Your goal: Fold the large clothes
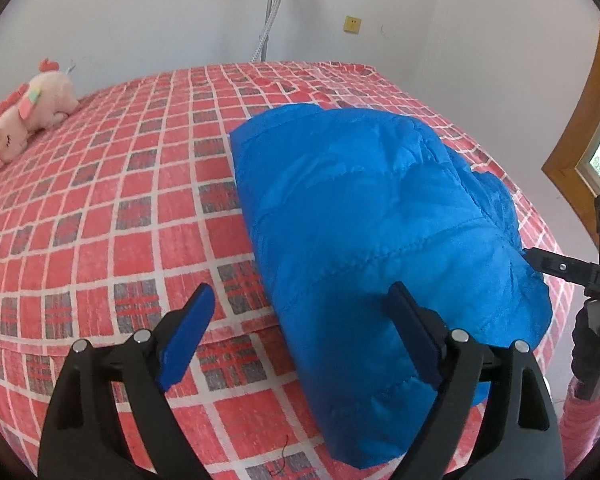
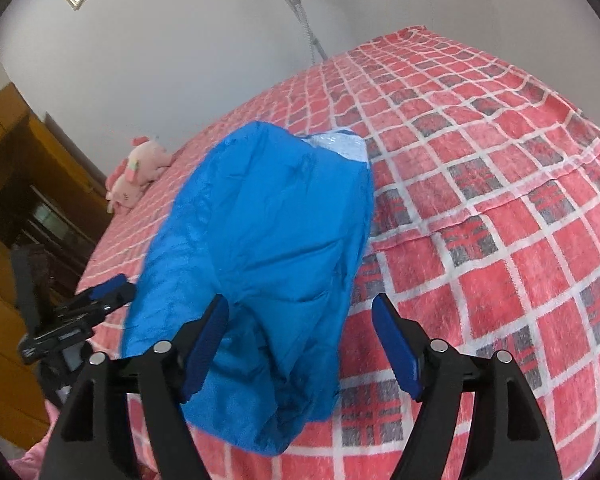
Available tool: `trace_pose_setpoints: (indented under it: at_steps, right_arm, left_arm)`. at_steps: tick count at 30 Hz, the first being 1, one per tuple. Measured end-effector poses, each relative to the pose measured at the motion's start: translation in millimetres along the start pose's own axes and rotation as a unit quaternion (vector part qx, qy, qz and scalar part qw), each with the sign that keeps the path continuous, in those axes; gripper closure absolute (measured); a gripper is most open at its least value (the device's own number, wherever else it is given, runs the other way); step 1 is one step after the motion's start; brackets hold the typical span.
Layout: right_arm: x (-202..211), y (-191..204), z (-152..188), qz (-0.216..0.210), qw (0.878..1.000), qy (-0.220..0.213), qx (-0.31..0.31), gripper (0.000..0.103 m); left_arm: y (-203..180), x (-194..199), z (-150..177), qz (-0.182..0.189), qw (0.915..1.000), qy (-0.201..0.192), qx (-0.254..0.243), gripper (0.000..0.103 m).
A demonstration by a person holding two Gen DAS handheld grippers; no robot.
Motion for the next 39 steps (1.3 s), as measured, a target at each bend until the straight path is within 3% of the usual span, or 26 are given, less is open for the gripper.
trace_pose_setpoints:
  at_steps: [2, 4, 11, 16, 18, 21, 22, 24, 26, 29, 39]
  right_arm:
    - [-1.3, 4.9, -0.6, 0.009, 1.000, 0.013, 0.011, 0.019]
    - [-7.9, 6.7, 0.5, 0.021, 0.999, 0.027, 0.015, 0.018]
    - [-37.0, -6.0, 6.2, -0.001, 0.997, 0.075, -0.009, 0.010]
    - [-64.6, -26.1, 9.7, -0.059, 0.991, 0.104, -0.061, 0.004]
    - [-68.8, -29.8, 10.1, -0.081, 0.989, 0.100, -0.065, 0.003]
    - [-70.4, -26.5, 10.3, -0.113, 0.987, 0.094, -0.058, 0.011]
    - [-71.2, -26.3, 10.7, -0.131, 0.985, 0.094, -0.064, 0.021]
    - [-70.3, -24.5, 11.5, -0.137, 0.985, 0.089, -0.059, 0.028]
    - [-66.4, -21.3, 13.0, -0.136, 0.986, 0.081, -0.050, 0.036]
    - [-56.6, -6.6, 9.1, -0.128, 0.990, 0.062, -0.015, 0.046]
    - [-61.1, 61.1, -32.9, -0.138, 0.986, 0.038, 0.085, 0.051]
  left_arm:
    - [-0.4, 1.0, -1.7, 0.004, 1.0000, 0.001, 0.002, 0.016]
    - [-2.7, -0.2, -2.5, 0.009, 0.9999, 0.006, -0.001, 0.014]
    - [-7.3, -18.3, -1.5, 0.049, 0.9981, 0.036, -0.005, 0.007]
    - [-10.6, -42.4, 0.1, 0.104, 0.9925, 0.064, 0.006, 0.002]
    - [-9.9, -55.3, 1.7, 0.147, 0.9849, 0.086, 0.029, 0.002]
    - [-9.5, -61.6, 1.9, 0.169, 0.9810, 0.088, 0.038, 0.002]
    - [-9.9, -60.9, 2.1, 0.172, 0.9807, 0.084, 0.039, 0.004]
    - [-10.2, -57.6, 2.3, 0.174, 0.9811, 0.074, 0.041, 0.012]
    - [-11.5, -47.9, 1.8, 0.174, 0.9825, 0.055, 0.034, 0.028]
    - [-13.2, -36.5, -0.2, 0.178, 0.9831, 0.034, 0.028, 0.038]
    - [18.0, 9.6, -16.8, 0.176, 0.9817, -0.054, 0.050, 0.050]
Point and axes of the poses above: each gripper's, at about its wrist camera, not at the fingertips, and x roughly against the way its jaws point, y to its left, z to its underside, the point moved 3 cm from there along -x, roughly the way its jaws point, and after that the axes turned 8 degrees about -z, right-handed, at the moved point
